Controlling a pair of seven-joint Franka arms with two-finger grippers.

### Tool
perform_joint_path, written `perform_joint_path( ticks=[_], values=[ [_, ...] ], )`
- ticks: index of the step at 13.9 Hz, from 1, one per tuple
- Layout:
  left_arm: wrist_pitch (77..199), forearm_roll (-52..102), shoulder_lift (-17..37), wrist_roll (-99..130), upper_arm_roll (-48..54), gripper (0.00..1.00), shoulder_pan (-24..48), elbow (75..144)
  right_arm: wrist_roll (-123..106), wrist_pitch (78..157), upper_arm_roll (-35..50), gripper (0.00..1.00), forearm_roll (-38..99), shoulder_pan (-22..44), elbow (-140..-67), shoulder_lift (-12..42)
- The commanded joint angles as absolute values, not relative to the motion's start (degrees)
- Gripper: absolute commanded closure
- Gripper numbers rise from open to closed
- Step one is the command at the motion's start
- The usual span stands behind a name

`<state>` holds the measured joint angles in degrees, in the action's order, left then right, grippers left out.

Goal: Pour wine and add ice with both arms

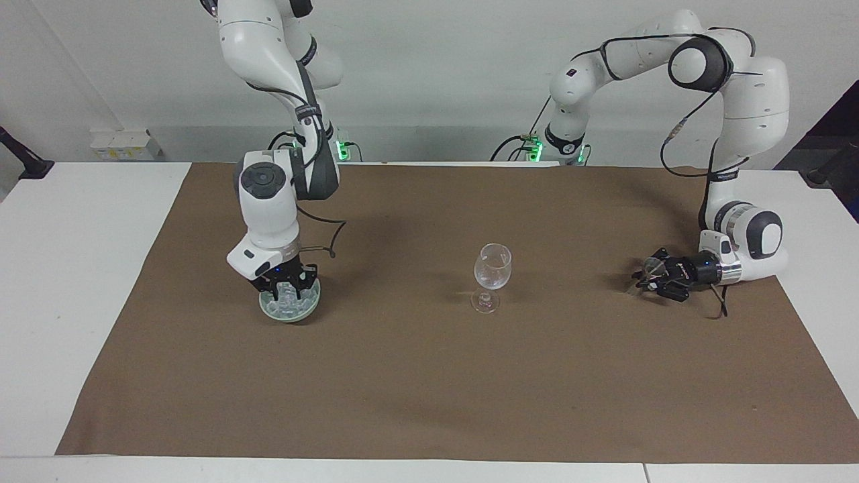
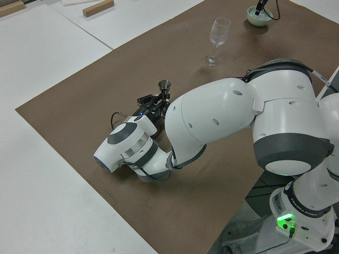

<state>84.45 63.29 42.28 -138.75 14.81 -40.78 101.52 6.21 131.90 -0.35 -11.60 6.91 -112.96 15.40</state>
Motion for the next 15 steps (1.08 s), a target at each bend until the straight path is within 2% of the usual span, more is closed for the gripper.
perform_joint_path(
  ticks=[1,2,6,7,9,10,12,13,15],
  values=[
    [84.7,62.7,42.6,-139.7,14.6,0.98,-40.7,100.9,6.4,133.1,-0.1,0.89,-12.5,6.6,-113.6,15.3],
    [84.7,62.7,42.5,-139.7,14.6,0.94,-40.7,100.8,6.7,133.0,-0.1,1.00,-12.5,6.6,-113.5,15.2],
    [84.6,62.5,42.2,-139.7,14.6,0.67,-40.9,100.7,8.3,132.4,-0.1,1.00,-12.2,6.6,-112.9,14.9],
    [84.7,62.4,42.0,-139.7,14.6,0.63,-40.9,100.8,8.4,132.3,-0.1,1.00,-11.9,6.6,-112.7,14.4],
    [84.6,61.5,41.8,-139.7,14.5,0.42,-41.0,100.7,11.1,132.2,-0.1,1.00,-11.8,6.7,-112.7,12.6],
    [84.6,61.2,41.5,-139.7,14.0,0.35,-41.1,100.5,11.4,131.9,-0.1,1.00,-11.8,6.7,-112.8,11.2],
    [84.6,60.2,40.8,-139.7,12.2,0.31,-40.9,99.8,11.4,131.1,-0.1,1.00,-11.7,6.6,-112.4,8.6],
    [84.6,59.1,40.4,-139.6,11.8,0.26,-41.0,99.7,11.5,130.7,0.0,1.00,-11.6,6.6,-112.2,7.1],
    [84.7,56.9,38.7,-139.3,9.4,0.25,-40.9,98.9,11.6,127.1,0.0,1.00,-11.5,6.7,-110.8,4.3]
  ],
)
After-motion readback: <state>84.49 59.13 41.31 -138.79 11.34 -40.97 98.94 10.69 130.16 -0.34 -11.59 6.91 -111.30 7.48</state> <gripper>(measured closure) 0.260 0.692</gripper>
